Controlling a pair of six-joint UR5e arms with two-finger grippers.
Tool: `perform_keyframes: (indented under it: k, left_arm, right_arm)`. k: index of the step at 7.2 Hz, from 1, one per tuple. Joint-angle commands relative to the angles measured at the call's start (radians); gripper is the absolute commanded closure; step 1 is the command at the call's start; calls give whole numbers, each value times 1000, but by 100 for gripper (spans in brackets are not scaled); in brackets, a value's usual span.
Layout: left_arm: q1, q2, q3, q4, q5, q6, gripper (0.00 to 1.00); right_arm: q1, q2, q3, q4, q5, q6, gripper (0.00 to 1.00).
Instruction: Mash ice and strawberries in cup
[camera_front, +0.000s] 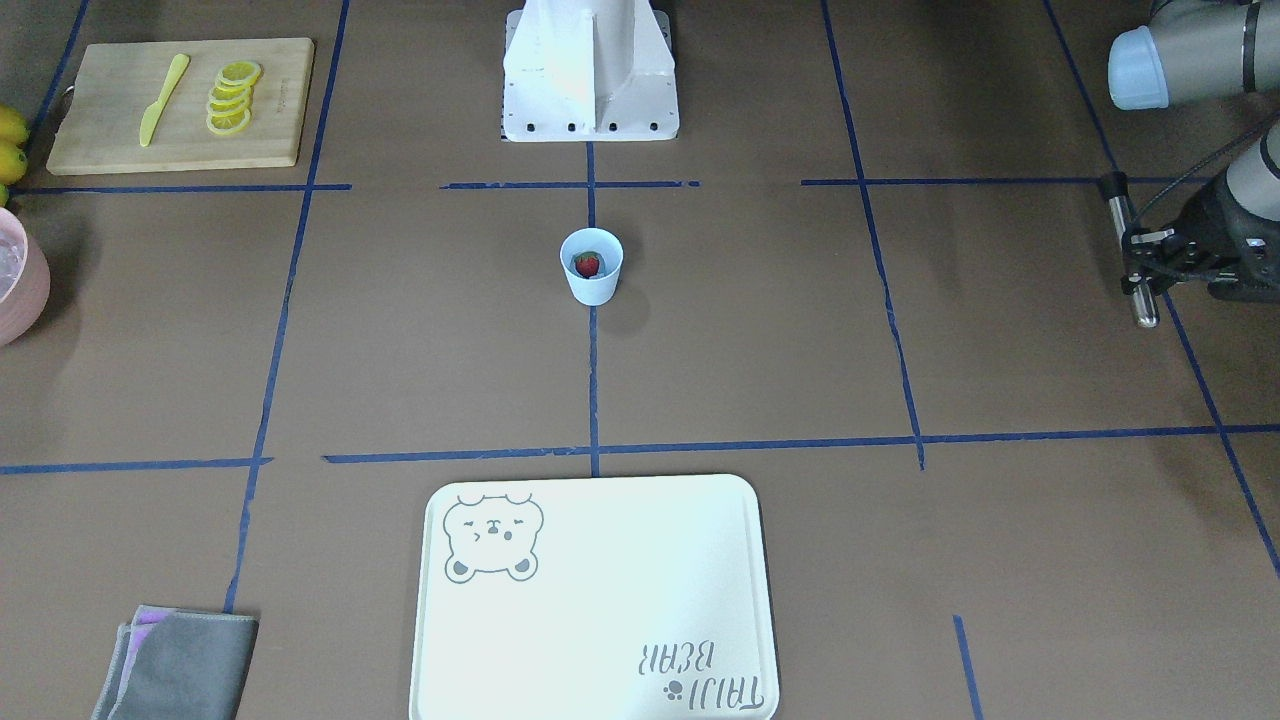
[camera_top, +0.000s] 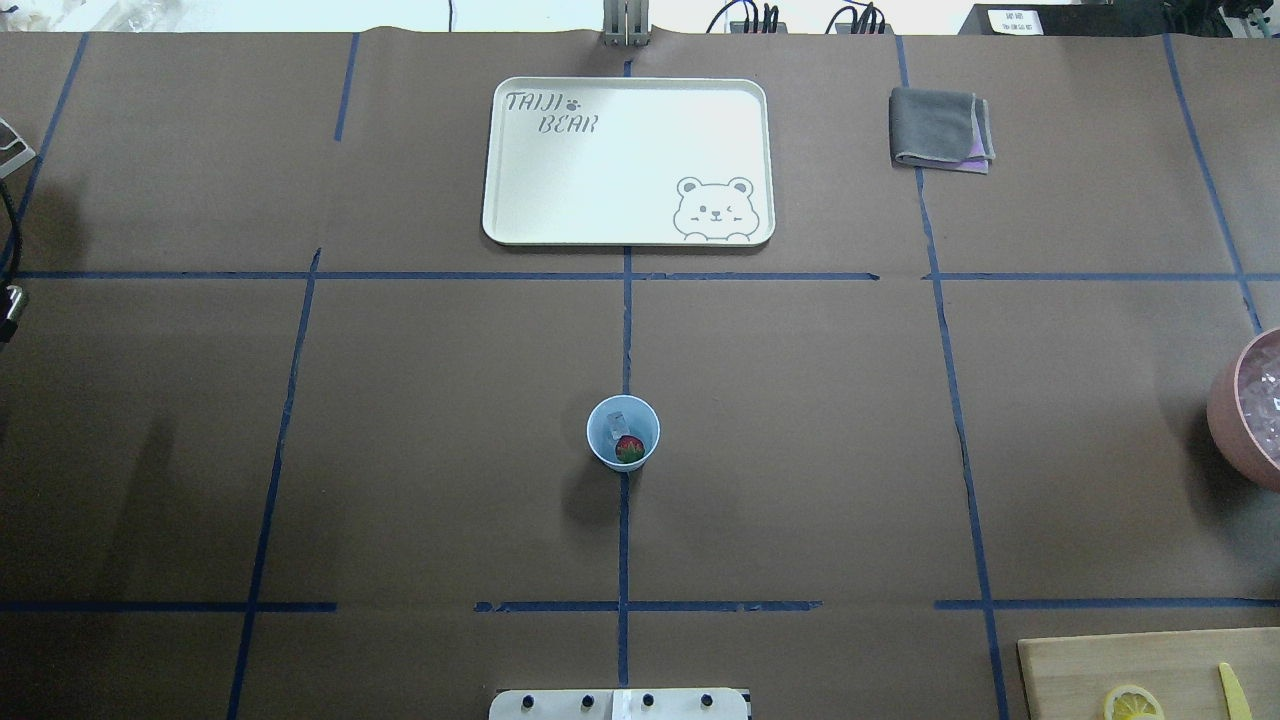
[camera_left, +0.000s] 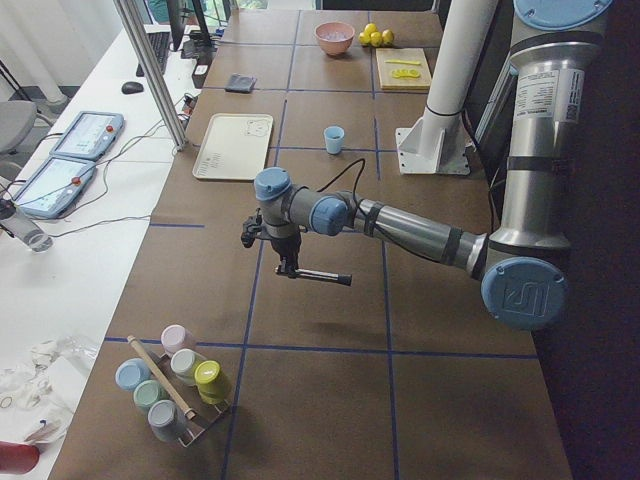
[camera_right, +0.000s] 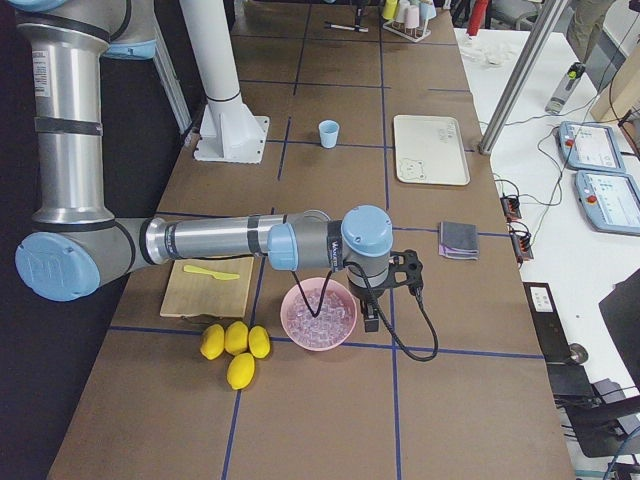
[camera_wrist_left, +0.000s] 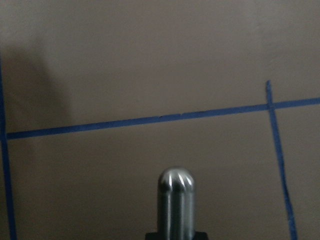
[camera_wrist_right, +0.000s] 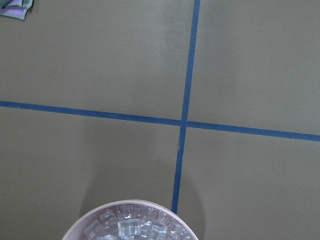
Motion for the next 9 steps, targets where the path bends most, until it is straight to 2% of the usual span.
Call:
perform_keyframes:
  k: [1,2,4,7,9]
  left_arm:
    - [-31,4,119,-13,-61,22,100]
    - [-49,3,148,-32,-63,22,100]
    - [-52,-3,237,-153,-62,12,100]
    - [-51,-26,276,-184,-57,10,100]
    - [-51,-66,351,-223,-56,10,100]
  right_arm:
    - [-1,2,-5,0,2,2,1]
    - [-1,2,-5,0,2,0,1]
    - [-1,2,-5,0,2,2,1]
    - [-1,3,-5,0,2,0,1]
    - [-1,3,-3,0,2,0,1]
